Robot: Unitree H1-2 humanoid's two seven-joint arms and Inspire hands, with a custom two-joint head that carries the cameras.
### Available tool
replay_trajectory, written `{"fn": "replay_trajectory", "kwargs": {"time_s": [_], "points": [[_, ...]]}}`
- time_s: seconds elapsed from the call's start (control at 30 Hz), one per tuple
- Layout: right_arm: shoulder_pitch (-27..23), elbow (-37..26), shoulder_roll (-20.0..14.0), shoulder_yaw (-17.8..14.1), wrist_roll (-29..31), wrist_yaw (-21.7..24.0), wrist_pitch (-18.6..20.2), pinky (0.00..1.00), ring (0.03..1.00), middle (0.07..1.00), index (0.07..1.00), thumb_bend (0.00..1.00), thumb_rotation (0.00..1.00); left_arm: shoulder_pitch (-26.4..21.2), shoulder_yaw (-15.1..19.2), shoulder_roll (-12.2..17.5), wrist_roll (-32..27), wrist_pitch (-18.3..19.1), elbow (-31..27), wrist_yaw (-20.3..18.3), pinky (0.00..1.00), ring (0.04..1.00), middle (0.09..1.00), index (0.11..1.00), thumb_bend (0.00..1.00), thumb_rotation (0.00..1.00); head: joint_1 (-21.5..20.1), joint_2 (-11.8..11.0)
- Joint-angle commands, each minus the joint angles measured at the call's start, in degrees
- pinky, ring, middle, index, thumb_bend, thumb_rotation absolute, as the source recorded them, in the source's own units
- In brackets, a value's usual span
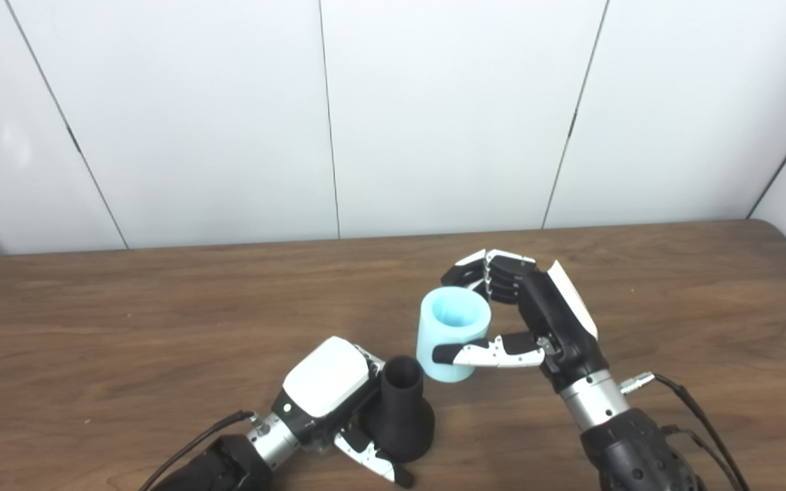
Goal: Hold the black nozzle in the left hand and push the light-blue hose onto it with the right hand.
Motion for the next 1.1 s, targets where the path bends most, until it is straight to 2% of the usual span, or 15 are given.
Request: {"fn": "replay_trajectory", "kwargs": {"time_s": [0.0,0.03,0.13,0.43,0.6,0.63,0.67,0.73,0.83,1.0,1.07], "points": [[-0.9,-1.5,0.6,0.8,0.9,0.8,-2.7,0.30,0.388,0.500,0.541,0.51,0.00,5.4,-5.2,-0.4,5.2,-0.2,3.6,-8.2,0.24,0.259,0.455,0.486,0.52,0.00,0.0,0.0],[-1.0,-1.6,0.7,0.9,0.8,0.9,-2.6,0.29,0.384,0.501,0.543,0.51,0.00,5.4,-5.1,-0.4,5.2,-0.2,3.7,-8.1,0.25,0.264,0.418,0.501,0.52,0.00,0.0,0.0],[-1.3,-1.9,0.7,0.9,0.7,1.1,-2.6,0.26,0.371,0.502,0.546,0.51,0.00,5.3,-5.1,-0.6,4.9,-0.5,4.1,-8.0,0.24,0.262,0.466,0.483,0.52,0.00,-0.2,-0.1],[-2.0,-1.9,0.3,0.8,-0.1,1.0,-2.7,0.28,0.377,0.502,0.544,0.51,0.00,5.2,-5.1,-0.7,4.9,-0.2,4.6,-8.0,0.23,0.240,0.471,0.480,0.52,0.00,-0.6,-0.5],[-1.9,-1.8,-0.3,0.9,-1.8,0.8,-3.5,0.24,0.364,0.502,0.546,0.51,0.00,5.4,-5.2,-0.2,5.0,-0.4,3.8,-8.1,0.24,0.255,0.472,0.481,0.52,0.00,-1.0,-0.2],[-1.9,-1.8,-0.4,0.9,-1.9,0.9,-3.5,0.23,0.404,0.483,0.532,0.51,0.00,5.5,-5.1,-0.1,4.9,-0.4,3.6,-8.3,0.24,0.262,0.433,0.496,0.52,0.00,-1.2,-0.1],[-1.8,-1.7,-0.4,1.0,-2.3,0.7,-3.7,0.23,0.384,0.493,0.539,0.51,0.00,5.5,-5.1,0.0,4.8,-0.5,3.4,-8.4,0.25,0.261,0.452,0.489,0.52,0.00,-1.4,-0.1],[-1.7,-1.1,-0.8,1.2,-3.6,0.4,-4.9,0.20,0.427,0.472,0.524,0.51,0.00,5.7,-5.0,0.1,4.8,-0.6,3.2,-8.0,0.24,0.258,0.467,0.482,0.52,0.00,-1.8,0.0],[-1.5,-0.1,-1.5,1.2,-6.1,-0.1,-7.0,0.16,0.442,0.465,0.517,0.52,0.00,5.9,-5.0,0.4,5.2,-0.6,3.0,-7.6,0.23,0.249,0.471,0.480,0.52,0.00,-2.3,0.2],[-1.1,1.6,-2.0,0.4,-8.0,-1.0,-9.9,0.20,0.445,0.467,0.510,0.52,0.00,6.0,-4.9,0.8,5.3,-1.2,3.0,-7.3,0.21,0.233,0.471,0.480,0.52,0.00,-2.7,0.3],[-1.0,1.6,-1.8,0.0,-8.2,-1.2,-9.9,0.16,0.444,0.466,0.511,0.52,0.00,6.1,-4.9,1.0,5.2,-1.3,2.8,-7.5,0.22,0.241,0.471,0.480,0.52,0.00,-2.9,0.2]]}}
